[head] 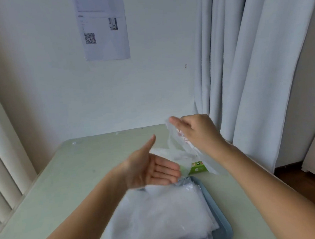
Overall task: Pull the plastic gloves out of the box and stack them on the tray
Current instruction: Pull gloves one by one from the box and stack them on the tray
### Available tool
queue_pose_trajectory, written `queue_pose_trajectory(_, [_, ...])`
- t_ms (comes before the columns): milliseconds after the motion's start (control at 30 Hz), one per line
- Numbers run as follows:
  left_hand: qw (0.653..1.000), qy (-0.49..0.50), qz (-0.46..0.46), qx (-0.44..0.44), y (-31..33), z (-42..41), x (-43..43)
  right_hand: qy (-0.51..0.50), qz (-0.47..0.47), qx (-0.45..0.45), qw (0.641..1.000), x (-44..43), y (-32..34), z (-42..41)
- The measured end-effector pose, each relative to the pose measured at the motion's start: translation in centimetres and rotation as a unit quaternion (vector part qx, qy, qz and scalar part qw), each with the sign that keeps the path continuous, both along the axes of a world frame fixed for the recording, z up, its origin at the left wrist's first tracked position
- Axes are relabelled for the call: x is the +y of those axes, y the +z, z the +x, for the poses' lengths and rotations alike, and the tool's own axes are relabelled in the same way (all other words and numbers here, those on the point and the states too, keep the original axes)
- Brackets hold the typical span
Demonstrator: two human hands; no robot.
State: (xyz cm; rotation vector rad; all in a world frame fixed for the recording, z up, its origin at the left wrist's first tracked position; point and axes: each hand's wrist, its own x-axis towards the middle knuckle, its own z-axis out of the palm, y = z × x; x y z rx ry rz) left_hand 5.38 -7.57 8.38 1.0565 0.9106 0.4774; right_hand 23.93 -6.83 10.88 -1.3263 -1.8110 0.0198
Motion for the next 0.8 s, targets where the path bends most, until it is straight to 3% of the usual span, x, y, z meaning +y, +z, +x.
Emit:
queue_pose_trajectory(100, [0.977,-0.076,-0.095,-0.176,-2.1,0.4,-2.1,0.048,0.115,-0.076,0.989,-2.2,-0.4,-2.4])
queue_pose_trajectory(233, [0.946,-0.015,-0.104,-0.306,-3.0,-0.7,-3.2,0.173,0.224,-0.208,0.936,-5.8,-2.3,-3.5])
queue_pose_trajectory(300, [0.954,-0.027,-0.056,-0.292,-3.0,-1.5,-4.0,0.208,0.229,-0.279,0.909,-7.4,-4.1,-3.4])
queue_pose_trajectory(400, [0.981,0.031,0.079,-0.176,-3.6,-1.7,-5.0,0.231,0.183,-0.314,0.902,-9.4,-6.2,-2.9])
queue_pose_trajectory(467, [0.977,0.076,0.121,-0.157,-3.7,-1.7,-5.6,0.266,0.136,-0.235,0.925,-10.7,-7.1,-2.2])
queue_pose_trajectory(533, [0.971,0.103,0.156,-0.153,-3.4,-2.1,-5.9,0.254,0.093,-0.066,0.96,-11.5,-7.5,-1.3])
queue_pose_trajectory(600, [0.965,0.105,0.182,-0.156,-2.7,-2.7,-6.2,0.173,0.014,0.138,0.975,-11.6,-7.4,-0.7])
queue_pose_trajectory(667, [0.962,0.102,0.191,-0.167,-2.2,-3.2,-6.4,0.16,-0.155,0.309,0.925,-11.2,-7.4,-0.2])
queue_pose_trajectory(733, [0.961,0.094,0.195,-0.172,-1.9,-3.6,-6.7,0.249,-0.306,0.412,0.822,-10.6,-8.0,-0.1])
queue_pose_trajectory(800, [0.961,0.071,0.201,-0.177,-1.9,-3.9,-6.8,0.29,-0.377,0.477,0.739,-10.2,-8.3,-0.3])
